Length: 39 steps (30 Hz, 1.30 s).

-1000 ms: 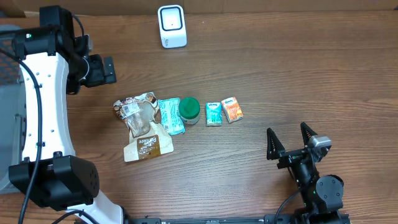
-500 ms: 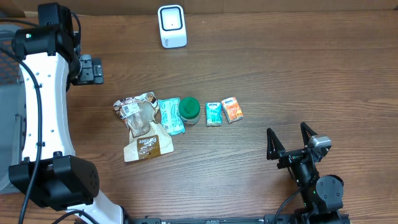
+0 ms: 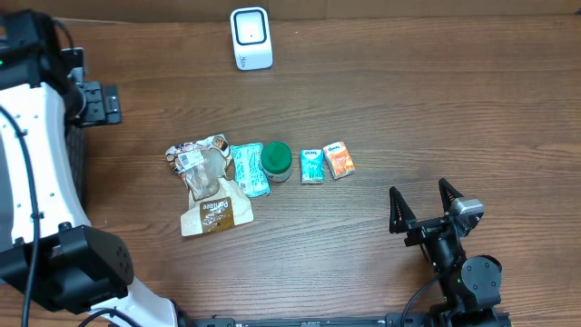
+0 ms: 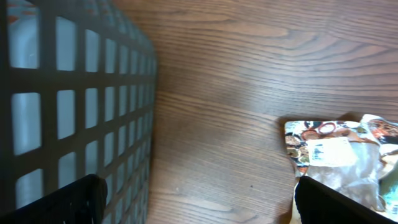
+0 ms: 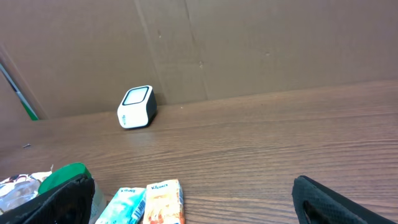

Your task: Scan the item barcode

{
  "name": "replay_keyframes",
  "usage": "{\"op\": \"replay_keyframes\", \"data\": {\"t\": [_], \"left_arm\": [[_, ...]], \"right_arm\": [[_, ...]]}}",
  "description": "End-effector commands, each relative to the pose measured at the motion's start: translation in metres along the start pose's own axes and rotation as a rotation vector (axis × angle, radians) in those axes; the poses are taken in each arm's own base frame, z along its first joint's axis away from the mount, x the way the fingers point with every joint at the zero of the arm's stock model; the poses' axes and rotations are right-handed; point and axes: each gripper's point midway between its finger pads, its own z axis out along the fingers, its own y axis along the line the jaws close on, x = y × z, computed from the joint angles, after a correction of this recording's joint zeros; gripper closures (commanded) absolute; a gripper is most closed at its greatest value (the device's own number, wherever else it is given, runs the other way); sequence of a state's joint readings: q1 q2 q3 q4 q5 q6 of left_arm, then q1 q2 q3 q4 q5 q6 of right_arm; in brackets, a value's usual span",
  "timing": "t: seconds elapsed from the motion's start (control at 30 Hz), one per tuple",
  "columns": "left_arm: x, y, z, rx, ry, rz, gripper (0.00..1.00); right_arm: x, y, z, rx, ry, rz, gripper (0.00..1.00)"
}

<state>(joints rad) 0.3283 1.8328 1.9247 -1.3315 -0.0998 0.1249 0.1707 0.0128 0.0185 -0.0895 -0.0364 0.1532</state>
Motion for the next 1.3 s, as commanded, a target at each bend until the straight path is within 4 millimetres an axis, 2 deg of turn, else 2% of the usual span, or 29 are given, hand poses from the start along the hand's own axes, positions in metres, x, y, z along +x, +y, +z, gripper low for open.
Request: {"op": "replay_keyframes", "data": {"t": [0.0,0.3,0.6,0.83,0.97,1.1,1.27], "left_arm": [[-0.003,-0.005,0.000,0.105,-0.026,0.024,0.00],[-0.004,-0.010,-0.002,0.185,-0.041,0.004,0.00],[-0.009,-0.032,-0.007,0.308,-0.069,0.009,0.00],[-0.012,-0.044,-0.009,0.319,-0.077,0.045,0.00],[-0.011,-0.042,-0.008,0.305,-0.073,0.044,0.00],[-0.009,-0.029,-0.004,0.229,-0.061,0.043,0.00],[-0.009,-0.029,-0.004,0.229,-0.061,0.043,0.00]], "right_arm": [[0.001,-0.003,0.000,0.011,-0.008,-0.003,0.00],[0.001,-0.003,0.000,0.011,-0.008,-0.004,0.00],[0.001,-0.003,0.000,0.011,-0.008,-0.003,0.00],[0.001,-0.003,0.000,0.011,-0.008,-0.003,0.00],[0.001,-0.003,0.000,0.011,-0.008,-0.003,0.00],[0.001,-0.003,0.000,0.011,-0.008,-0.003,0.00],[0.001,-0.003,0.000,0.011,-0.008,-0.003,0.00]]}}
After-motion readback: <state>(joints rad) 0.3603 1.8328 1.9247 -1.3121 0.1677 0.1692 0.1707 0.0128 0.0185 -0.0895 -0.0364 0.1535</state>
